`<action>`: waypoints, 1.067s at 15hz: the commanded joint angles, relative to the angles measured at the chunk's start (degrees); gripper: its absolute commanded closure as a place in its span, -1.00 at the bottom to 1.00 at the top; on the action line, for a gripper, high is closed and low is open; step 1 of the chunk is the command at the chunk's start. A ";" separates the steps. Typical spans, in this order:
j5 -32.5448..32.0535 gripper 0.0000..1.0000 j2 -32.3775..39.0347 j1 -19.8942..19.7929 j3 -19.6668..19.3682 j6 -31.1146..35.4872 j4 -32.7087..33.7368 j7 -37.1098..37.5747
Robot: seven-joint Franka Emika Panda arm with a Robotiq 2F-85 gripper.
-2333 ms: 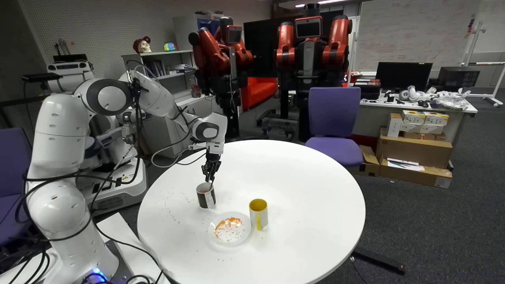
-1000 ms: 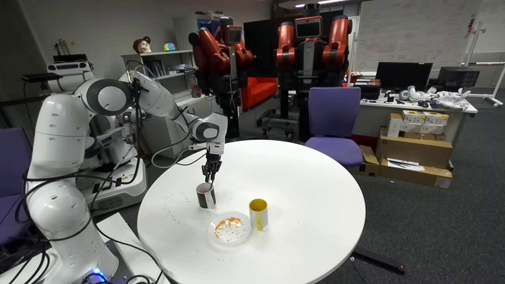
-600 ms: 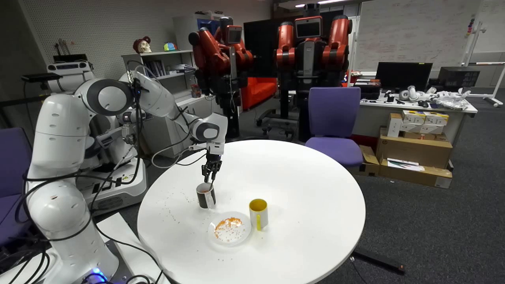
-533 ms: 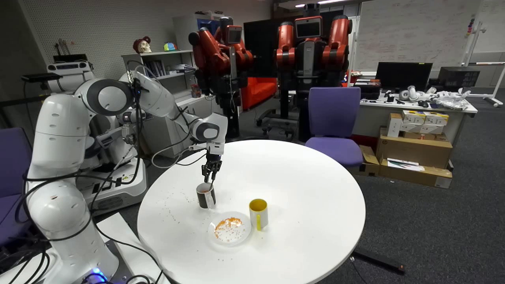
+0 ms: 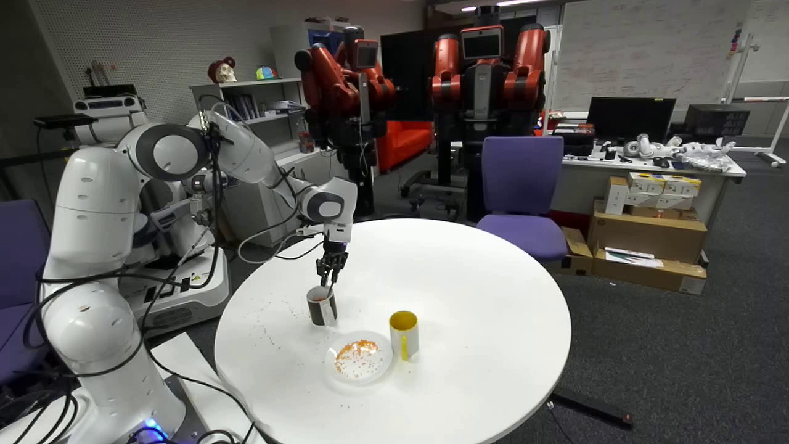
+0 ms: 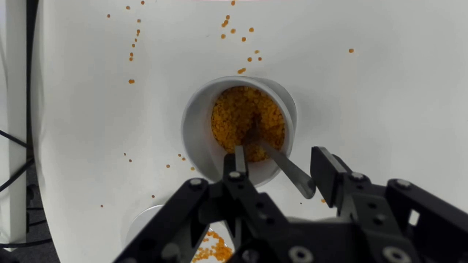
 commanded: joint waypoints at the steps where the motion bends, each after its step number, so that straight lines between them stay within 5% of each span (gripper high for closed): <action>1: -0.46 -0.06 -1.39 -0.80 -0.23 2.09 -1.73 -1.48; 4: -0.36 -0.01 -1.51 -1.00 -0.34 2.10 -1.82 -1.54; 6: -0.05 0.48 -1.40 -1.26 -0.17 2.03 -1.72 -1.82; 10: 0.03 0.98 -1.33 -1.34 -0.03 1.83 -1.50 -2.56; 16: 0.56 0.99 -2.81 -1.10 0.72 0.75 -2.08 -5.20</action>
